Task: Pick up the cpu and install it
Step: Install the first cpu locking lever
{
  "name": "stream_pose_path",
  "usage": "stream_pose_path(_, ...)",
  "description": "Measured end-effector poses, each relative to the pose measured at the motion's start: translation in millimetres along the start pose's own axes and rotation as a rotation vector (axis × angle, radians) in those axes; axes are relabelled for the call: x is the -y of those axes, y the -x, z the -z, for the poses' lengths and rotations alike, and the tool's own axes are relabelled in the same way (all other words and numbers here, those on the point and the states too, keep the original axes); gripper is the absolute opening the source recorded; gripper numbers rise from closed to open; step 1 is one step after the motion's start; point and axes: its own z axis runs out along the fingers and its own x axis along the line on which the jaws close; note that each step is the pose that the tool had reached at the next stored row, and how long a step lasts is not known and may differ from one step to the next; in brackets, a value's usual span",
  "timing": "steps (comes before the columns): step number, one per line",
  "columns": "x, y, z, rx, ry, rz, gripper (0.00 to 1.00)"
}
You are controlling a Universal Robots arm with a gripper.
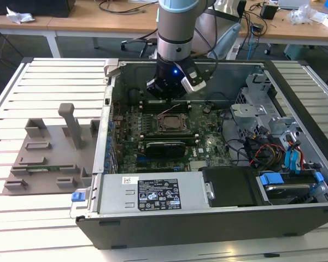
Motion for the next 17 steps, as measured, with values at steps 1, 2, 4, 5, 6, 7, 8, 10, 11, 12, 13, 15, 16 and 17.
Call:
stream_pose_path(1,0.1,0.3,-0.4,0.0001,0.0000,0.000,0.11)
stream_pose_path(2,0.1,0.7,-0.8,0.0001,0.0000,0.000,0.11)
stream_pose_path(4,0.4,2.3,-2.2,0.0000,0.0000,0.000,0.11)
stream_pose_path(5,0.6,3.5,-2.9,0.0000,0.0000,0.000,0.11)
stream_pose_path(6,0.7,4.5,-3.6,0.0000,-0.0001,0.000,0.11)
stream_pose_path(7,0.9,5.6,-4.2,0.0000,-0.0001,0.000,0.11)
stream_pose_path(8,1.1,7.1,-5.1,0.0000,-0.0002,0.000,0.11)
stream_pose_path(10,1.5,9.3,-6.3,0.0000,-0.0002,0.000,0.11)
stream_pose_path(11,1.7,10.4,-6.8,0.0000,-0.0002,0.000,0.11)
stream_pose_path(12,2.0,11.8,-7.5,0.0000,-0.0002,0.000,0.11)
stream_pose_path(13,2.2,12.7,-7.9,0.0000,-0.0002,0.000,0.11)
stream_pose_path(15,2.9,15.2,-9.3,0.0000,-0.0003,0.000,0.11)
stream_pose_path(16,3.2,16.0,-10.0,-0.0001,-0.0004,0.000,0.11)
stream_pose_path(17,3.4,16.6,-10.5,-0.0001,-0.0006,0.000,0.11)
